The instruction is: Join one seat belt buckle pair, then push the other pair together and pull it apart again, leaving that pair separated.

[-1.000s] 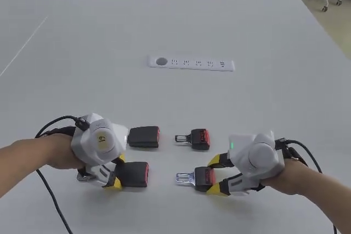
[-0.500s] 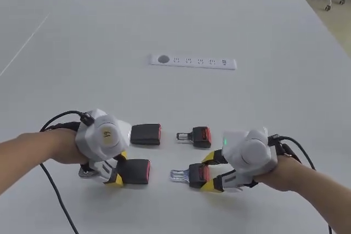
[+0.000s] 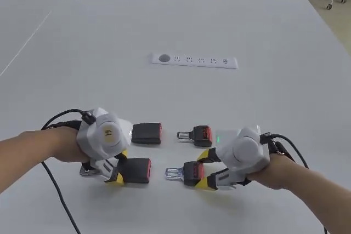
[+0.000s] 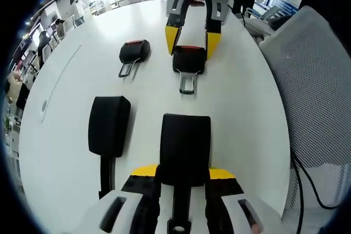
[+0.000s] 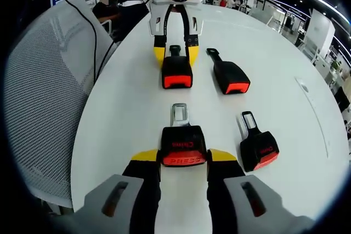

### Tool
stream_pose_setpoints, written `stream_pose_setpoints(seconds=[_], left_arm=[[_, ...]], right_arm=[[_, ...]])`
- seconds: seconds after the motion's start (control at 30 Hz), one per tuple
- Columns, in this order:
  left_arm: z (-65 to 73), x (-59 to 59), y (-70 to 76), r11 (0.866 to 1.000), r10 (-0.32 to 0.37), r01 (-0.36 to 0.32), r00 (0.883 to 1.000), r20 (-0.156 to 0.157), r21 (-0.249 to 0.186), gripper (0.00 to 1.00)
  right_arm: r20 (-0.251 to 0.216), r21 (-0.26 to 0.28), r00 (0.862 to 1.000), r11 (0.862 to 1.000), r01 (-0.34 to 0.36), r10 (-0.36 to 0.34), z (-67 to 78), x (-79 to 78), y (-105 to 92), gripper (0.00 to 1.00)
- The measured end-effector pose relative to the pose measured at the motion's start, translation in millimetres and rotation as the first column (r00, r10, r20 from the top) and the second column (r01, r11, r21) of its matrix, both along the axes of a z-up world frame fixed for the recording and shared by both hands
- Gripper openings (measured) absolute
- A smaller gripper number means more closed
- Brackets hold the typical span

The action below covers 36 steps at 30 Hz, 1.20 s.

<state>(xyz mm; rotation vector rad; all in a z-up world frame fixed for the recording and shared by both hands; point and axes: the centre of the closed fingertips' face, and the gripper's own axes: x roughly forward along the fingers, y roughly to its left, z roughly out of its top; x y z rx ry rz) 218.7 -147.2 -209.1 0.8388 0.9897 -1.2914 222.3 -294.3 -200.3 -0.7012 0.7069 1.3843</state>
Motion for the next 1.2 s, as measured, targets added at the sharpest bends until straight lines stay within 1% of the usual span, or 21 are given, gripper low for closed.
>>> stream_pose_setpoints(seconds=[0.3,0.77,0.93,1.2], left_arm=[[-0.1,-0.4,-0.1,1.0,0.0,0.0,1.0,-0.002,0.002,0.31],[-0.1,-0.7,-0.3,1.0,-0.001,0.001,1.0,-0.005,0.001,0.31],[-0.6,-0.3,-0.1,1.0,0.002,-0.002,1.0,-0.005,-0.002,0.31],[-0.3,-0.6,-0.2,1.0,-0.006,0.006,1.0,-0.005,0.0,0.31]], right_arm=[[-0.004,0.003,1.0,1.0,-0.01,0.01,0.2,-0.7,11.2,0.3],[-0.014,0.005,1.0,1.0,-0.008,0.008,0.5,-1.6,37.1,0.3],[-0.015,0.008,1.0,1.0,-0.007,0.007,1.3,-4.4,42.2,0.3],[-0.015,0.015,1.0,1.0,-0.003,0.003,1.0,-2.7,47.9,0.3]])
